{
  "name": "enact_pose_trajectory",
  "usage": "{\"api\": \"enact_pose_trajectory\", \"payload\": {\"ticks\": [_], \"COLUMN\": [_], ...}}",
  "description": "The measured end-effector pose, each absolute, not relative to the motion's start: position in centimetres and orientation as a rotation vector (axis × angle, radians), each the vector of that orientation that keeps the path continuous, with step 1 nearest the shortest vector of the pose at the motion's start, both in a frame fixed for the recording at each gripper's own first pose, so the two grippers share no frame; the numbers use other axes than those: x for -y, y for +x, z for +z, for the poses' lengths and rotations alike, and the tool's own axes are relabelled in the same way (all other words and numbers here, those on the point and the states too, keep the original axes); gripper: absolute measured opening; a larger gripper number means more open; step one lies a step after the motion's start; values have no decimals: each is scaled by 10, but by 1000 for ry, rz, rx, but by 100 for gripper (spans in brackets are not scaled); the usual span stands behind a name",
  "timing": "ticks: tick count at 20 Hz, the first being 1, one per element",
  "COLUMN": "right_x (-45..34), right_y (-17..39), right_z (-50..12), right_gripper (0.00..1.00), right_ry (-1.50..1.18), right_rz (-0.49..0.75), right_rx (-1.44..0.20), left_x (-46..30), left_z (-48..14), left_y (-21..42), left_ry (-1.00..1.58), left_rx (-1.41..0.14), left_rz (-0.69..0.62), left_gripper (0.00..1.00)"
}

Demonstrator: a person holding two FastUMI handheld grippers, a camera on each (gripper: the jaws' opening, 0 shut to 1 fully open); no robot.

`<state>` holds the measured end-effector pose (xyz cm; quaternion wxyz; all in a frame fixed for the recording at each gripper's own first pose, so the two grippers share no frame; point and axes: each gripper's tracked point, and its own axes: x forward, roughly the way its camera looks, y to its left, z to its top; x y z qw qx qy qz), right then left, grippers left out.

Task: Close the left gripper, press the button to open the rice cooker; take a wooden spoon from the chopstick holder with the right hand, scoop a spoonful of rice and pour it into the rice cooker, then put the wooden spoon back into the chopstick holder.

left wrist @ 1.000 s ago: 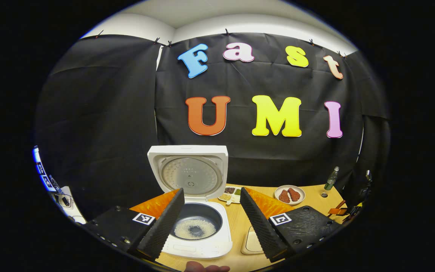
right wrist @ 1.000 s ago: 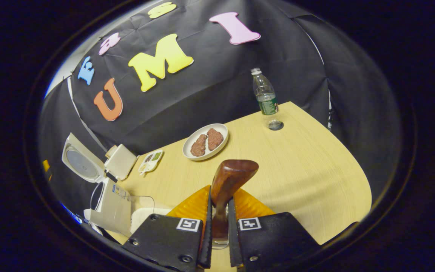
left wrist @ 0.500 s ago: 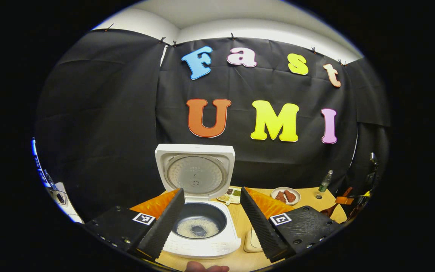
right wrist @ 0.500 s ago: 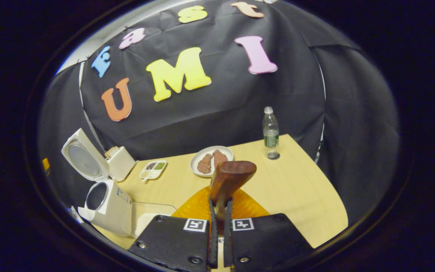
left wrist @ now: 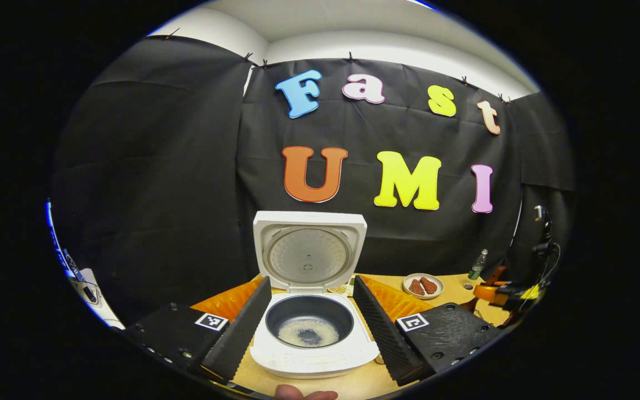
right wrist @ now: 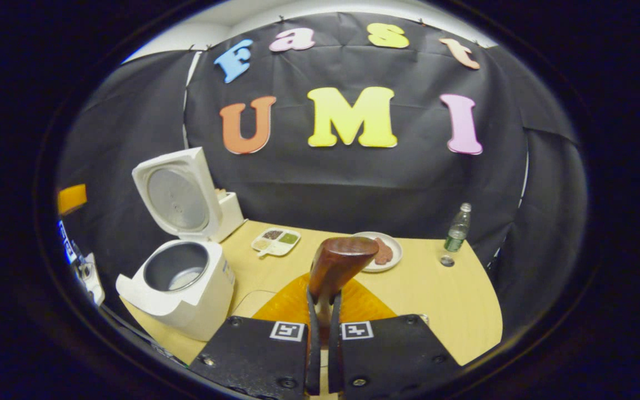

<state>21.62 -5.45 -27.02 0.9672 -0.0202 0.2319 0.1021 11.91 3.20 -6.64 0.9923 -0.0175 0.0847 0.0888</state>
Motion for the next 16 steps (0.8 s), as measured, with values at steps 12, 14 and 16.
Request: {"api": "enact_pose_trajectory", "payload": {"ticks": [12, 14, 16], "right_x": [11, -1, -12], "right_y": [244, 239, 234], "right_z": [-372, -374, -372], "right_gripper": [11, 11, 11], "right_ry": [-135, 2, 130], "right_rz": [189, 224, 256], "right_rx": [-532, -573, -608], "left_x": [-93, -96, -97], "left_z": [-92, -93, -95], "left_y": [76, 74, 72], "left_ry": [-11, -19, -21], "left_rx": [-254, -261, -263], "left_rz": [287, 290, 292], "left_gripper": [95, 95, 95]}}
